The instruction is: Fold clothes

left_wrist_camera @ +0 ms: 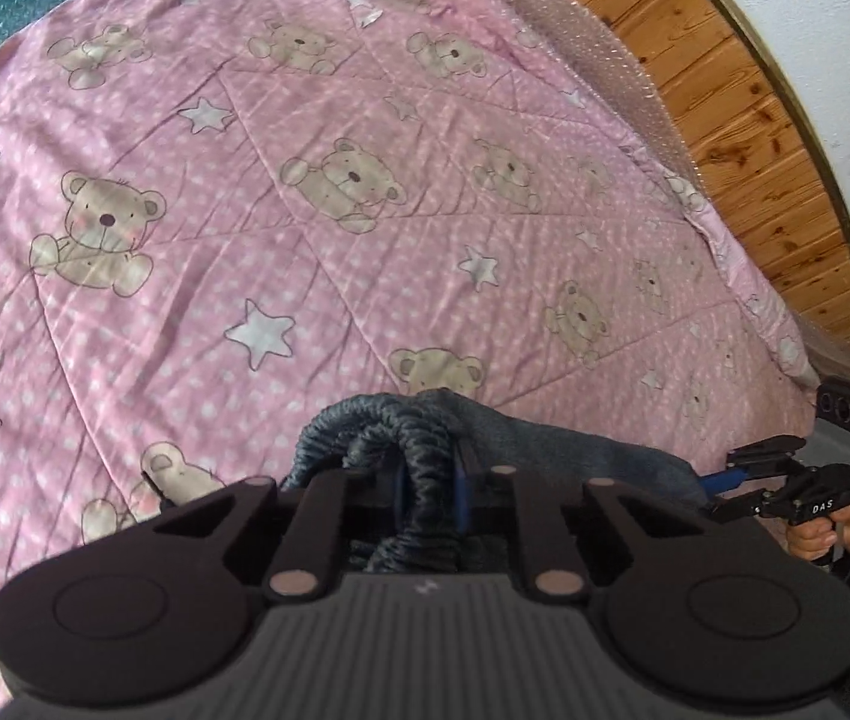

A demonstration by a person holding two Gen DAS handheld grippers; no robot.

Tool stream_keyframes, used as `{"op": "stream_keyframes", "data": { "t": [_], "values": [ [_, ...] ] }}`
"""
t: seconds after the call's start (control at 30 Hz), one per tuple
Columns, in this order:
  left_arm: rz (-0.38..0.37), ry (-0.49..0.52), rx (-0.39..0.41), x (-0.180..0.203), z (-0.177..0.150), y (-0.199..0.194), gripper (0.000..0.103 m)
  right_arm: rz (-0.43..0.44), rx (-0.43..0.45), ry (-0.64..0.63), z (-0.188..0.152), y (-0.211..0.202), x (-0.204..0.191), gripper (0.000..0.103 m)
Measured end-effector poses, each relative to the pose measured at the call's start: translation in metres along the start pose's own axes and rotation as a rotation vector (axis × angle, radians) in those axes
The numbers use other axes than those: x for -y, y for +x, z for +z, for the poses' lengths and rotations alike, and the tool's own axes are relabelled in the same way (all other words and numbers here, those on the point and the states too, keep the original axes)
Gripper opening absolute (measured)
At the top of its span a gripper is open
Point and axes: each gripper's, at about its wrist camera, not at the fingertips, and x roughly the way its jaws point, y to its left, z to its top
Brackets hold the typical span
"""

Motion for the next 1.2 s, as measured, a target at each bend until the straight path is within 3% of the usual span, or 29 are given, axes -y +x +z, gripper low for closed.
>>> {"op": "stream_keyframes", "data": {
  "t": [0.03,0.13,0.17,0.2,0.23,0.3,0.33,0.43,0.57,0.6,0.67,0.73,0.77,0.87,0.9,0.97,1.07,1.1,1.17,1.2],
  "values": [
    [0.004,-0.006,-0.003,-0.002,0.001,0.001,0.015,-0.003,0.005,0.006,0.004,0.003,0.002,0.0],
    [0.007,-0.008,-0.003,-0.003,0.001,-0.003,0.016,-0.08,0.091,0.053,-0.018,-0.019,-0.015,0.0],
    [0.005,-0.003,0.0,-0.002,0.0,-0.009,0.017,-0.11,0.124,0.07,-0.027,-0.028,-0.022,0.002],
    [0.002,0.003,0.002,0.0,-0.001,-0.015,0.019,-0.139,0.156,0.088,-0.036,-0.037,-0.029,0.011],
    [0.012,0.008,0.013,0.0,-0.002,-0.025,0.025,-0.169,0.188,0.105,-0.045,-0.046,-0.036,0.013],
    [0.052,0.016,0.07,-0.002,-0.007,-0.05,0.072,-0.228,0.253,0.14,-0.064,-0.065,-0.051,0.017],
    [0.065,0.014,0.104,-0.006,-0.01,-0.062,0.073,-0.257,0.285,0.157,-0.073,-0.074,-0.058,0.017],
    [0.004,0.02,0.121,-0.009,-0.021,-0.084,0.06,-0.345,0.382,0.209,-0.1,-0.101,-0.079,0.02],
    [-0.175,0.226,0.023,0.031,-0.055,-0.084,0.056,-0.412,0.419,0.3,-0.166,-0.097,-0.122,0.03],
    [-0.172,0.274,-0.023,0.035,-0.067,-0.076,0.053,-0.451,0.411,0.315,-0.181,-0.086,-0.132,0.032],
    [-0.077,0.286,-0.079,0.02,-0.084,-0.058,0.05,-0.535,0.373,0.374,-0.217,-0.068,-0.141,0.032],
    [0.011,0.264,-0.122,-0.004,-0.098,-0.044,0.016,-0.63,0.335,0.448,-0.256,-0.058,-0.144,0.032],
    [0.013,0.233,-0.121,-0.017,-0.1,-0.043,0.004,-0.677,0.332,0.468,-0.276,-0.056,-0.147,0.028],
    [-0.004,0.214,-0.089,-0.021,-0.098,-0.056,0.005,-0.778,0.34,0.533,-0.314,-0.067,-0.155,0.028],
    [-0.004,0.255,-0.062,-0.01,-0.099,-0.063,0.021,-0.804,0.345,0.548,-0.32,-0.071,-0.152,0.029],
    [-0.054,0.328,-0.021,0.014,-0.103,-0.072,0.039,-0.856,0.355,0.577,-0.334,-0.08,-0.147,0.034],
    [-0.114,0.39,-0.036,0.044,-0.112,-0.065,0.04,-0.933,0.37,0.62,-0.354,-0.093,-0.139,0.059],
    [-0.104,0.408,-0.064,0.047,-0.118,-0.057,0.04,-0.959,0.375,0.635,-0.361,-0.098,-0.137,0.061],
    [-0.013,0.454,-0.11,0.048,-0.13,-0.041,0.04,-1.011,0.385,0.664,-0.374,-0.107,-0.132,0.061],
    [0.023,0.452,-0.112,0.043,-0.133,-0.038,0.029,-1.037,0.39,0.678,-0.381,-0.111,-0.129,0.061]
  ]
}}
